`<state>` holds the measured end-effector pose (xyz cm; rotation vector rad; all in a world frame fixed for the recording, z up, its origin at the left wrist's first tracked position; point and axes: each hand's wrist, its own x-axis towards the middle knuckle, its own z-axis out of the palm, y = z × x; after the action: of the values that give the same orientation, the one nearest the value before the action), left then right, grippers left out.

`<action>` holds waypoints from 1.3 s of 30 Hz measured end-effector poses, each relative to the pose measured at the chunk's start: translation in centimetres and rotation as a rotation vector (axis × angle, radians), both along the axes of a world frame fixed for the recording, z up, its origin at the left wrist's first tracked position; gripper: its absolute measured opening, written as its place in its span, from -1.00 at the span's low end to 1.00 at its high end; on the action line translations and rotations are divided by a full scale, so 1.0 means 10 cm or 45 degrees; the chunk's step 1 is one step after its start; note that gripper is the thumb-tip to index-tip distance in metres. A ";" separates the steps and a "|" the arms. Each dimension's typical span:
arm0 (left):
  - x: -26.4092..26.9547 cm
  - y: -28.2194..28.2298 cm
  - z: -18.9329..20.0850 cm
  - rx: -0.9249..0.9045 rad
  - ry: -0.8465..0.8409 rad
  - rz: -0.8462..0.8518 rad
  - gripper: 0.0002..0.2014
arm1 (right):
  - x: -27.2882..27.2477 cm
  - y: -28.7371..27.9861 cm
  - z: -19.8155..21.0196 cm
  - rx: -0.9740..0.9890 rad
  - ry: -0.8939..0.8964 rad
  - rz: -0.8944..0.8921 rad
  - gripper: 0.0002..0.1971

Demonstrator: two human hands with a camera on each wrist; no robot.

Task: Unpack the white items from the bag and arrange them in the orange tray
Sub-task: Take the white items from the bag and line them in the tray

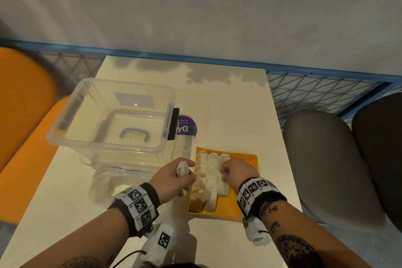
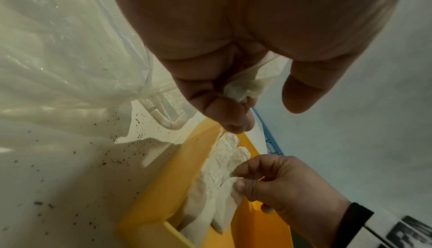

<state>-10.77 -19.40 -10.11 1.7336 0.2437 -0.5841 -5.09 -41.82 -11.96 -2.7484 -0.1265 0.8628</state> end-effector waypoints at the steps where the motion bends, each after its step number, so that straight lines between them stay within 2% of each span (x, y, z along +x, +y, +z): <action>1: 0.00 0.00 0.01 -0.047 0.022 0.005 -0.63 | -0.01 0.01 0.03 0.025 -0.023 -0.015 -0.72; 3: 0.00 -0.01 0.03 -0.129 0.066 0.020 -0.56 | -0.05 0.05 0.16 0.146 -0.130 -0.102 -0.72; 6: -0.02 -0.04 0.05 -0.219 0.110 0.003 -0.50 | -0.17 0.21 0.43 0.541 -0.272 -0.255 -0.75; 8: -0.03 -0.08 0.07 -0.248 0.102 -0.058 -0.50 | -0.26 0.33 0.61 0.740 -0.214 -0.212 -0.68; 10: -0.04 -0.13 0.10 -0.231 0.070 -0.147 -0.51 | -0.32 0.42 0.71 0.803 -0.117 -0.125 -0.63; 12: -0.05 -0.20 0.14 -0.222 0.056 -0.202 -0.48 | -0.37 0.45 0.76 0.851 -0.072 -0.108 -0.76; 14: -0.06 -0.25 0.18 -0.169 0.042 -0.237 -0.50 | -0.40 0.45 0.77 0.869 -0.077 -0.128 -0.94; 16: -0.07 -0.27 0.19 -0.082 0.005 -0.264 -0.51 | -0.43 0.40 0.73 0.903 -0.084 -0.202 -0.94; 17: -0.08 -0.27 0.19 -0.042 -0.026 -0.275 -0.56 | -0.44 0.38 0.71 0.930 -0.082 -0.267 -0.93; 20: -0.09 -0.27 0.13 0.062 -0.122 -0.303 -0.89 | -0.46 0.29 0.68 0.918 -0.127 -0.368 -0.93; 21: -0.10 -0.26 0.12 0.064 -0.129 -0.307 -0.92 | -0.47 0.27 0.67 0.887 -0.152 -0.385 -0.91; 23: -0.11 -0.25 0.10 0.026 -0.115 -0.316 -0.87 | -0.48 0.22 0.70 0.869 -0.156 -0.396 -0.82; 27: -0.11 -0.25 0.08 0.028 -0.120 -0.304 -0.76 | -0.49 0.17 0.74 0.912 -0.023 -0.297 -0.60; 30: -0.13 -0.24 0.06 0.021 -0.138 -0.321 -0.75 | -0.49 0.16 0.71 0.794 -0.091 -0.192 -0.78; 32: -0.14 -0.23 0.05 0.019 -0.136 -0.342 -0.73 | -0.49 0.16 0.67 0.801 -0.118 -0.220 -0.90; 36: -0.14 -0.18 0.03 0.123 -0.187 -0.400 -0.43 | -0.54 0.21 0.61 0.870 -0.117 -0.269 -0.92; 37: -0.14 -0.16 0.01 0.152 -0.196 -0.411 -0.43 | -0.55 0.21 0.59 0.869 -0.112 -0.262 -0.95; 39: -0.15 -0.14 -0.03 0.191 -0.206 -0.405 -0.62 | -0.56 0.20 0.57 0.826 -0.123 -0.268 -0.94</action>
<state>-12.29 -20.75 -10.43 1.9708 -0.1075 -0.6636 -10.71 -39.85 -6.26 -2.1440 -0.1084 0.5126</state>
